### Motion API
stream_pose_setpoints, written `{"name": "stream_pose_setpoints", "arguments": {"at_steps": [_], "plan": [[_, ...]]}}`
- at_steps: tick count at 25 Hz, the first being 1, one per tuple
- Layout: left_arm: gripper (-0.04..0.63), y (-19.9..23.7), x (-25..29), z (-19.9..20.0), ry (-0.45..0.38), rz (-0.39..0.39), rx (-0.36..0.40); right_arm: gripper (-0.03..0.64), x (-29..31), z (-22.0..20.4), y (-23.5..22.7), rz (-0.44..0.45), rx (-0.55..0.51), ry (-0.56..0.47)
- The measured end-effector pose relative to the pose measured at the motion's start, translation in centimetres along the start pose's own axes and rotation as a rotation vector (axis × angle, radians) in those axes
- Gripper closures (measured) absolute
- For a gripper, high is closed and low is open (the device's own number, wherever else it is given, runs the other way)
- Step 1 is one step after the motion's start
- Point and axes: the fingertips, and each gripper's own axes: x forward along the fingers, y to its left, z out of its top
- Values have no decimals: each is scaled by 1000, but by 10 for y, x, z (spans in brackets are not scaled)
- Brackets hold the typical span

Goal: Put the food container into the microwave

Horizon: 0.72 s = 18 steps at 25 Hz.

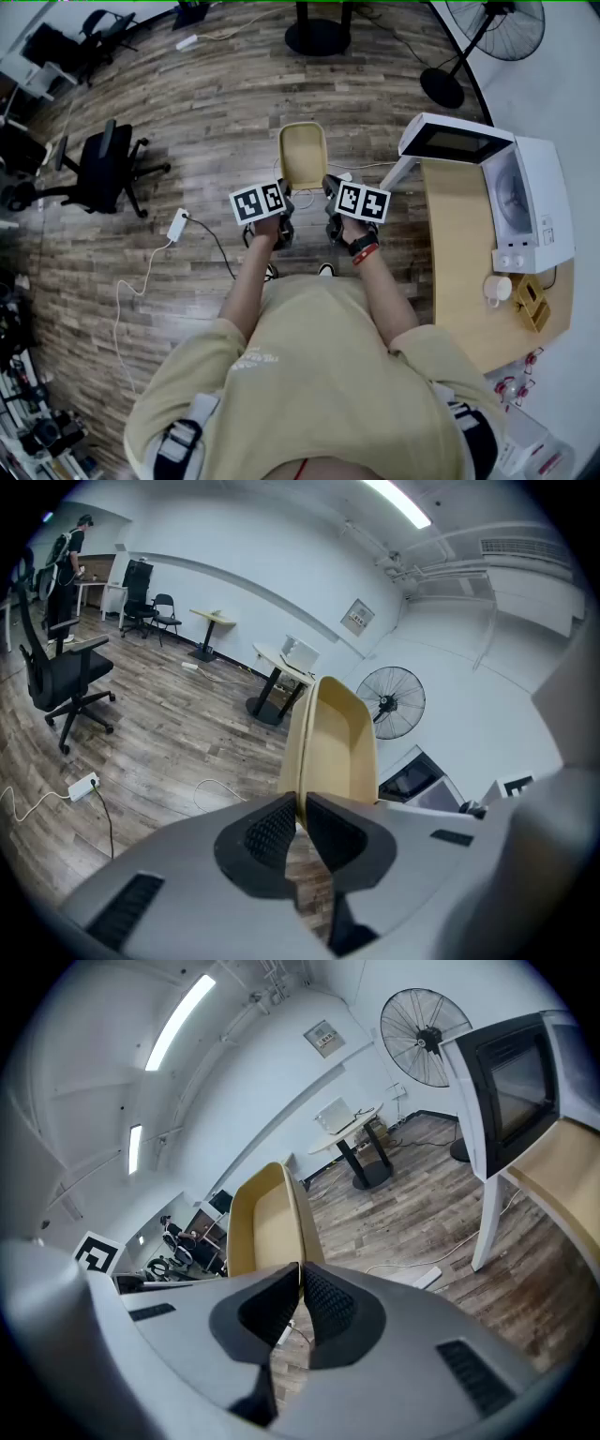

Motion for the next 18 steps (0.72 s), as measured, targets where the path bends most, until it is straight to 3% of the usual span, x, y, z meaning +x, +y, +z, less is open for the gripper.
{"name": "stream_pose_setpoints", "arguments": {"at_steps": [11,18], "plan": [[543,-61,31,-26,90,-50,78,578,-43,8,-62,-55,110,-61],[541,-94,73,-32,207,-162,172,580,-60,17,-105,-169,247,-155]]}}
